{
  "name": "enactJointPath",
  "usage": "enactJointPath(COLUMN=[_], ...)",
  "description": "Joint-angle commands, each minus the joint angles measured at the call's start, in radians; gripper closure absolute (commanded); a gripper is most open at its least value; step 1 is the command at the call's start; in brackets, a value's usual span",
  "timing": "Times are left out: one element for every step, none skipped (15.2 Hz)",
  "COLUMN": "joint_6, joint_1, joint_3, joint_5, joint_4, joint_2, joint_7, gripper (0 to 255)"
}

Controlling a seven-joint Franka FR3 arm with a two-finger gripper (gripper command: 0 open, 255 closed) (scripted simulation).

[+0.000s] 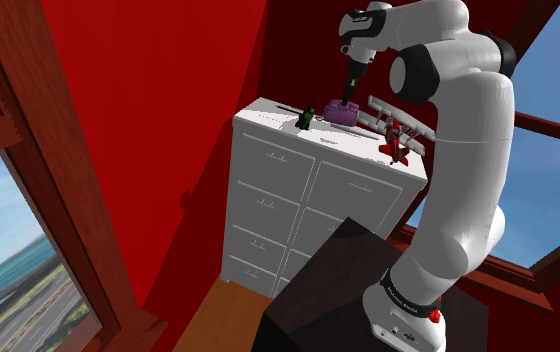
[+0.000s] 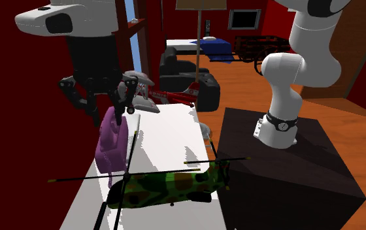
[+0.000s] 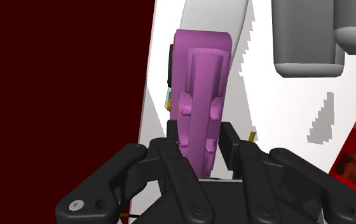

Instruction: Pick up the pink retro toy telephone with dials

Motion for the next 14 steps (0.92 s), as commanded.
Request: enactJointPath(joint_6=[-0.005, -0.018, -0.031, -0.044, -0.058, -0.071, -0.085, -0.099, -0.114, -0.129, -0.144, -0.160, -0.175, -0.192], joint_1=[-0.010, -0.013, -0.015, -0.018, -0.021, -0.026, -0.031, -0.032, -0.035, -0.037, -0.039, -0.042, -0.046, -0.049], joint_3=[0.002, 0.003, 0.003, 0.002, 0.002, 0.006, 0.007, 0.005, 0.002, 0.000, -0.003, -0.005, -0.008, -0.010], joint_5=[0.000, -0.001, -0.002, -0.003, -0.003, -0.006, -0.007, -0.005, -0.003, -0.001, 0.001, 0.004, 0.007, 0.010], joint_4=[0.013, 0.026, 0.039, 0.053, 0.067, 0.082, 0.097, 0.113, 0.129, 0.146, 0.164, 0.182, 0.202, 0.221], joint_2=[0.061, 0.060, 0.060, 0.059, 0.060, 0.059, 0.059, 0.061, 0.063, 0.066, 0.069, 0.072, 0.076, 0.080], joint_7=[0.023, 0.024, 0.025, 0.026, 0.027, 0.029, 0.031, 0.031, 0.031, 0.031, 0.031, 0.031, 0.031, 0.031], gripper=[255, 255, 255, 255, 255, 255, 255, 255, 255, 255, 255, 255, 255, 255])
